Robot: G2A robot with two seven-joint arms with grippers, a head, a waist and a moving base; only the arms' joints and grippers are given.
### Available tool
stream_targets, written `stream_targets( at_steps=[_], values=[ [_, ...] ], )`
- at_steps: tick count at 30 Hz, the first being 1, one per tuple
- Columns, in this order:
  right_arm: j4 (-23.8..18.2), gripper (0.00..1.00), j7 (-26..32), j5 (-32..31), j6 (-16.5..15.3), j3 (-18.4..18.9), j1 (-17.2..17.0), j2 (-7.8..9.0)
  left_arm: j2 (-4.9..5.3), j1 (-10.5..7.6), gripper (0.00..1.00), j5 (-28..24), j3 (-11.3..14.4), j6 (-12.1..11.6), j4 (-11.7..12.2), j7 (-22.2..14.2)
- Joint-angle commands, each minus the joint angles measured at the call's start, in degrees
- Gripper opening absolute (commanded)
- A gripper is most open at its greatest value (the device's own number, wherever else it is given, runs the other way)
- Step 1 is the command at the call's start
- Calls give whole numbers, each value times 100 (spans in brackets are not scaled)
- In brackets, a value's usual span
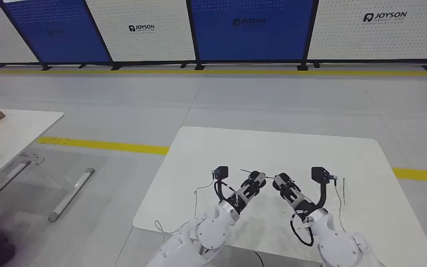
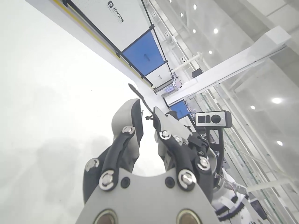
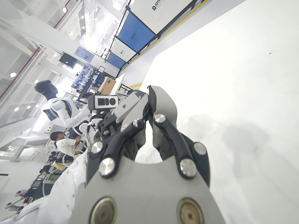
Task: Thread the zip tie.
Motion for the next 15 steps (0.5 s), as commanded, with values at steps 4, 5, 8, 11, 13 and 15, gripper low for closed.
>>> stream_targets(
  at_steps=[4,5,8,11,13,15],
  values=[
    [-2,0,-23,-6,-8,4,-10,-3,-14,-13,0,18,5,28,17,-18],
    [-1,0,-25,-11,-11,5,-12,-3,-16,-14,0,24,3,32,19,-24],
    [0,0,-21,-22,-13,4,-12,-4,-22,-13,0,20,-3,28,22,-35],
    [8,0,35,-47,-24,-10,2,-3,-26,-9,0,-30,-11,-51,22,-92],
    [17,0,74,-63,-23,-17,15,-3,-25,4,0,-31,-14,-123,10,-136],
    [22,0,99,-68,-20,-20,24,-3,-23,18,0,-30,-31,-147,1,-152]
  ],
)
